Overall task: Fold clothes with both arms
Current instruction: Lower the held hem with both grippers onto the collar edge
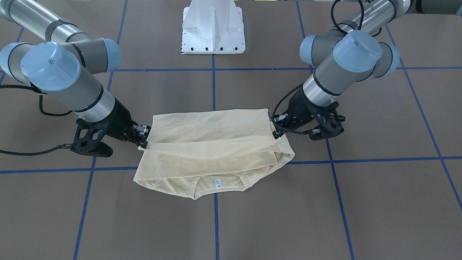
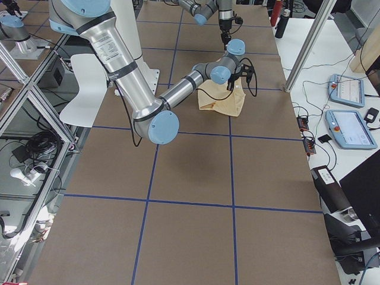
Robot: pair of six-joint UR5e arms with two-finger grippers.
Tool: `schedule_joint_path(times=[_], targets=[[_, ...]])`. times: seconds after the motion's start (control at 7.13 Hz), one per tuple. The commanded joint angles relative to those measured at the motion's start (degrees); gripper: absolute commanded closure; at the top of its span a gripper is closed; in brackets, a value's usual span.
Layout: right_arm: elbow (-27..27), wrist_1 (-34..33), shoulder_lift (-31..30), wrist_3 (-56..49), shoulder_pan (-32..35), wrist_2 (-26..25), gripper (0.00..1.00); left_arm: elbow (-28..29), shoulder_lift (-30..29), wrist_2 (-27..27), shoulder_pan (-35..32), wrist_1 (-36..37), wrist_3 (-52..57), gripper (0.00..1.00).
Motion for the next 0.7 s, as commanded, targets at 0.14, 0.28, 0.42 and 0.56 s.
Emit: schedule_joint_path(times=[0.14,0.28,0.42,0.56], targets=[[-10.04,3.42,4.98,-0.13,-0.32,-0.26,1.00,13.48,-3.40,0.25,0.13,-11.48,-2.48,1.00],[-13.03,4.46,6.64,-0.05,-0.32,-1.48,1.00,16.14,-4.28,2.08,0.13,-12.83,-2.49,1.00],[-15.93,7.69,6.84,-0.04,-0.32,-2.02,1.00,17.21,-4.81,3.49,0.13,-12.84,-2.49,1.00],[-18.14,10.25,6.84,-0.04,-0.32,-2.46,1.00,17.66,-4.99,3.59,0.13,-12.84,-2.49,1.00]])
